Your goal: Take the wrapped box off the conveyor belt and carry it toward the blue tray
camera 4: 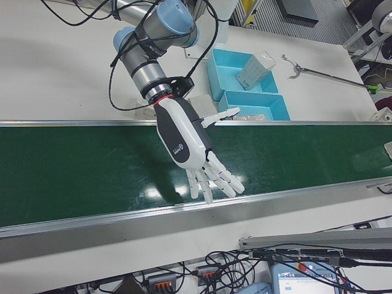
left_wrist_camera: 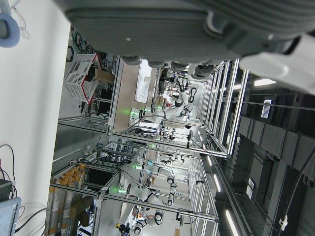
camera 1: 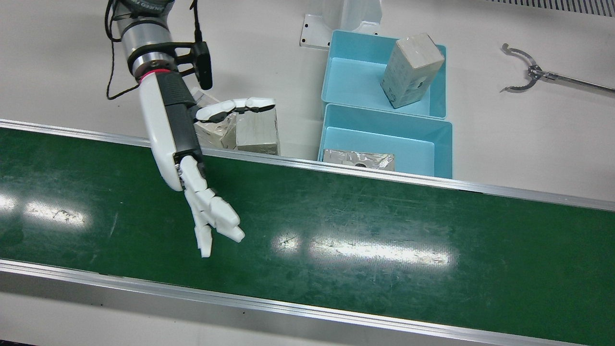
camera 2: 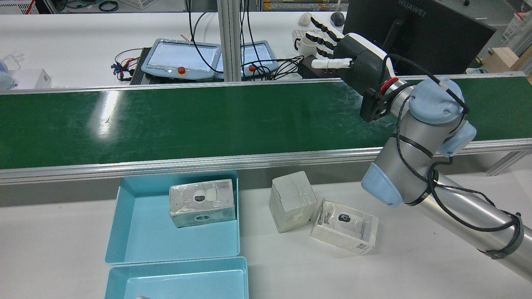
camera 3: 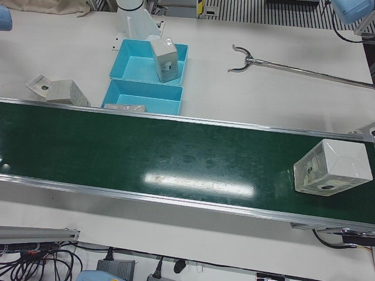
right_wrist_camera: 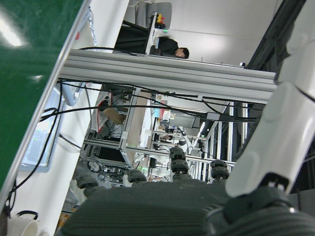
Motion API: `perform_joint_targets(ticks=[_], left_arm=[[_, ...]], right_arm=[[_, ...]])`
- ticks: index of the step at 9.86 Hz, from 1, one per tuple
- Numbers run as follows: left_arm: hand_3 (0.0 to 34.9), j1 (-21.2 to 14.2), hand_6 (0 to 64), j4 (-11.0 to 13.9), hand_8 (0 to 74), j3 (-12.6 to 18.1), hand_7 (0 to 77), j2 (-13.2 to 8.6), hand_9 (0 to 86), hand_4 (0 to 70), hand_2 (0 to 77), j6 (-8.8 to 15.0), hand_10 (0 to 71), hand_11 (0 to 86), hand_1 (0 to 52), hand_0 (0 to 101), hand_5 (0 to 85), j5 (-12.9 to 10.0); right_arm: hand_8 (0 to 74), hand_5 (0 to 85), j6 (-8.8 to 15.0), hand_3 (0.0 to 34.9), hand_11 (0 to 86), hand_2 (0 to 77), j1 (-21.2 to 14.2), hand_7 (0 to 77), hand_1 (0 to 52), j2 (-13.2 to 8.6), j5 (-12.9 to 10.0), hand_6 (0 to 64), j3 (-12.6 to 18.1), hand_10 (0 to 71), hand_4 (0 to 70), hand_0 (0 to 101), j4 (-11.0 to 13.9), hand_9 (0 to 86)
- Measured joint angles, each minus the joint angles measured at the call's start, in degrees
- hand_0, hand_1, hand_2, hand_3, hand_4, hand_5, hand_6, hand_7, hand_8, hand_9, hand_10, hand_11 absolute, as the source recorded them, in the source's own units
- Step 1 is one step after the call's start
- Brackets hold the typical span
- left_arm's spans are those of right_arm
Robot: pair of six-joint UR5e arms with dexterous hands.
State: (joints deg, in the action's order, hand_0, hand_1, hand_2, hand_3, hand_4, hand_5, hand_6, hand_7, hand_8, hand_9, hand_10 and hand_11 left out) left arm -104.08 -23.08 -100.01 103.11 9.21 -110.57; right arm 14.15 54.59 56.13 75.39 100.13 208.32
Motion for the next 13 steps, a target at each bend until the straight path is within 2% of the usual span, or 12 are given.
perform_joint_targets(ticks=[1, 2, 4, 9, 10, 13], left_arm=[[0.0, 0.0, 0.0, 0.0, 0.0, 0.0, 0.5, 0.0, 0.5, 0.0, 0.5, 0.0, 0.0, 0.0, 0.0, 0, 0.5, 0.0], [0.0, 0.0, 0.0, 0.0, 0.5, 0.0, 0.5, 0.0, 0.5, 0.0, 1.1, 0.0, 0.0, 0.0, 0.0, 0, 0.5, 0.0], [0.0, 0.0, 0.0, 0.0, 0.5, 0.0, 0.5, 0.0, 0.5, 0.0, 0.5, 0.0, 0.5, 0.0, 0.0, 0, 0.5, 0.0], [0.0, 0.0, 0.0, 0.0, 0.5, 0.0, 0.5, 0.0, 0.0, 0.0, 1.1, 0.0, 0.0, 0.0, 0.0, 0, 0.5, 0.0], [0.0, 0.0, 0.0, 0.0, 0.0, 0.0, 0.5, 0.0, 0.5, 0.0, 1.1, 0.0, 0.0, 0.0, 0.0, 0, 0.5, 0.0], [0.0, 0.0, 0.0, 0.0, 0.5, 0.0, 0.5, 0.0, 0.5, 0.0, 0.5, 0.0, 0.0, 0.0, 0.0, 0, 0.5, 0.0]], right_arm=[[0.0, 4.4, -0.8, 30.7, 1.1, 7.6, 0.8, 7.6, 9.3, 0.2, 0.2, 0.0, 0.1, 0.0, 0.0, 39, -3.0, 1.6], [0.0, 4.4, -1.4, 30.7, 1.1, 7.6, 1.5, 7.6, 9.3, 0.3, 0.2, 0.0, 0.2, 0.0, 0.0, 39, -5.6, 1.6], [0.0, 10.4, -2.3, 30.8, 1.1, 10.4, 2.6, 12.0, 8.7, 1.2, 0.3, 0.0, 0.6, 2.2, 0.0, 40, -9.1, 2.7], [0.0, 9.3, -3.0, 31.2, 3.8, 10.4, 2.7, 12.5, 8.7, 1.9, 0.3, 0.0, 0.7, 2.2, 0.0, 40, -10.9, 2.7], [0.0, 6.5, -3.1, 30.4, 3.8, 8.7, 2.6, 8.7, 8.7, 1.9, 0.3, 0.0, 0.6, 1.6, 0.0, 40, -11.0, 2.7], [0.0, 8.7, -3.1, 30.0, 3.8, 8.7, 2.0, 10.4, 8.2, 1.9, 0.3, 0.0, 0.5, 2.2, 0.0, 40, -11.1, 2.7]])
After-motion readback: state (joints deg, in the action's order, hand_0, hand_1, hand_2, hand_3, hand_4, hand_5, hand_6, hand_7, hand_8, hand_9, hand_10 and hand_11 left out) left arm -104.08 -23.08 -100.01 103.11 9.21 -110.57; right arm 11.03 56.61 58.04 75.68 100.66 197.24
